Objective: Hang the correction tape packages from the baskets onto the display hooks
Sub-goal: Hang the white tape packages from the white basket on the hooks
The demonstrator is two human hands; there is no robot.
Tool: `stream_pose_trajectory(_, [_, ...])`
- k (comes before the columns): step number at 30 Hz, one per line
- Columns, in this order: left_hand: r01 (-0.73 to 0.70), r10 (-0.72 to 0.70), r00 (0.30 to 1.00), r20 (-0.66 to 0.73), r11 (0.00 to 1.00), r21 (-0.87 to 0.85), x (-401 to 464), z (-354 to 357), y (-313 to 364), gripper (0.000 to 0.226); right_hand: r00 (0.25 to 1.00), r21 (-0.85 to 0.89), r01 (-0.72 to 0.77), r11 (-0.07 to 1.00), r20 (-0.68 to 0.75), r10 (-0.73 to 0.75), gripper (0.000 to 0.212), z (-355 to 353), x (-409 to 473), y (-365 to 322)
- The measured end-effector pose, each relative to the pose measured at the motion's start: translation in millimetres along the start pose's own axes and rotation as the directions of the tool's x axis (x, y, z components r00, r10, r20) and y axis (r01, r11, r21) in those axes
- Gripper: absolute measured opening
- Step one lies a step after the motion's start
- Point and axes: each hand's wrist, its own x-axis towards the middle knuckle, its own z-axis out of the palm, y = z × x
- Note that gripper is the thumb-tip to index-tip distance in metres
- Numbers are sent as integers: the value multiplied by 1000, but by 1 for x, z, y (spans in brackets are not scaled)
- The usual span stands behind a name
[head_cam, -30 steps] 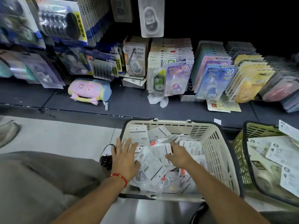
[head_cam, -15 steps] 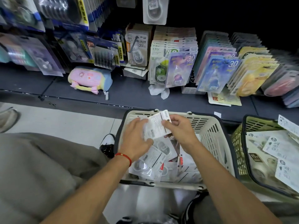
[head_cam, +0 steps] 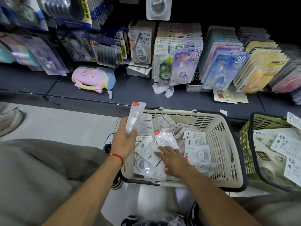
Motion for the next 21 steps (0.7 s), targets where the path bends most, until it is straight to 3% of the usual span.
stream_pose_trajectory(3, [4, -5, 999, 41, 1000, 28, 1, -2, 1, 30, 990, -40, 48, 998, -129, -53, 68, -4, 1, 8])
stream_pose_trajectory(5, [-9, 3, 998, 67, 996, 92, 1, 0, -1, 34, 973, 182, 54, 982, -229, -12, 52, -14, -7, 12])
stream_pose_trajectory(8, [-24, 17, 998, 59, 993, 114, 2, 1, 1, 39, 899, 595, 66, 801, -384, 211, 30, -42, -19, 17])
stream_pose_trajectory(10, [-23, 21, 1000, 20, 994, 110, 7, 1, 3, 40, 850, 701, 88, 707, -423, 313, 24, -67, -23, 24])
stream_pose_trajectory(13, [5, -9, 999, 32, 995, 104, 13, 4, 8, 33, 865, 786, 145, 601, -396, 309, 24, -100, -26, 32])
stream_pose_trajectory(16, [131, -113, 968, 223, 989, -68, 5, 12, 12, 35, 867, 860, 227, 456, -392, 307, 23, -109, -23, 26])
stream_pose_trajectory(19, [287, -190, 890, 415, 940, -186, -10, 22, 4, 46, 792, 849, 219, 481, -443, 421, 16, -108, -12, 12])
stream_pose_trajectory(21, [331, -222, 875, 429, 922, -198, -16, 29, -8, 54, 726, 828, 182, 530, -476, 496, 15, -101, -5, 9])
